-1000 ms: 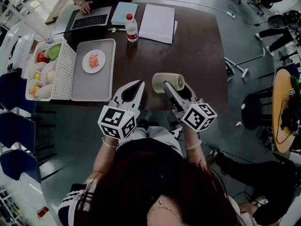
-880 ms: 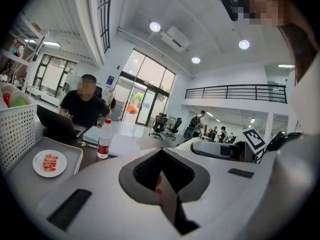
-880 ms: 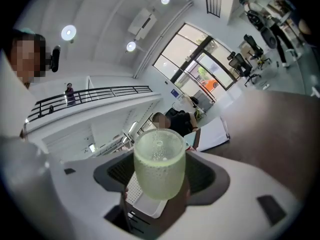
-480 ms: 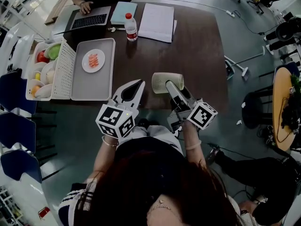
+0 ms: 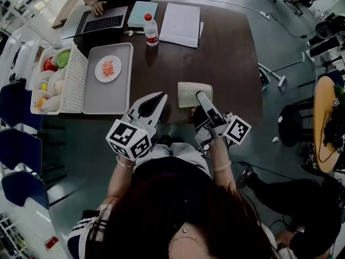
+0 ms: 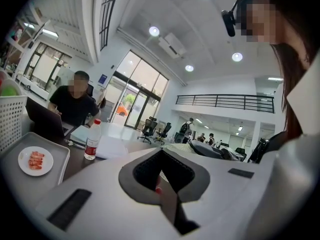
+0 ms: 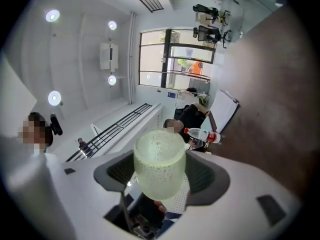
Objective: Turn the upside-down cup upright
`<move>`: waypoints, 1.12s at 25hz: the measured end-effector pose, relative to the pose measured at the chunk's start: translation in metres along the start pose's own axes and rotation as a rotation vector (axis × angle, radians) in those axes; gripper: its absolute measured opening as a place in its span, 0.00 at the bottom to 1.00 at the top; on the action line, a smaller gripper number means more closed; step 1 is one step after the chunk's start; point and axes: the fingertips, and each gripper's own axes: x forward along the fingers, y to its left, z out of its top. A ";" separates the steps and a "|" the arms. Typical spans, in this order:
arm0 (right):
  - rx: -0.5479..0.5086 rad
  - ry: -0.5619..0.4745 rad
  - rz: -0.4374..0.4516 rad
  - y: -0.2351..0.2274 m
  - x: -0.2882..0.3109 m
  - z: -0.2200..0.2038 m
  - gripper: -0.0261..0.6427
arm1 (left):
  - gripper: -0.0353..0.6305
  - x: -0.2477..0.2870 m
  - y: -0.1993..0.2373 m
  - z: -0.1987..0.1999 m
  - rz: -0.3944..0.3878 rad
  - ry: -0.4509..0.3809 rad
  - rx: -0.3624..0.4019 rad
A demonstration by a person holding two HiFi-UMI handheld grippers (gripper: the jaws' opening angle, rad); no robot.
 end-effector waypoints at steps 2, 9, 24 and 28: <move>0.042 -0.007 0.019 -0.001 -0.001 -0.001 0.52 | 0.04 -0.001 -0.001 0.000 -0.008 0.000 0.003; 0.168 -0.017 0.078 -0.001 -0.005 -0.003 0.52 | 0.04 -0.003 -0.006 -0.002 -0.025 0.002 0.002; 0.309 -0.003 0.192 0.003 -0.016 -0.004 0.52 | 0.12 -0.005 -0.028 0.001 -0.131 0.002 0.041; 0.323 -0.003 0.208 0.005 -0.017 -0.003 0.52 | 0.19 -0.005 -0.036 0.000 -0.176 0.011 0.053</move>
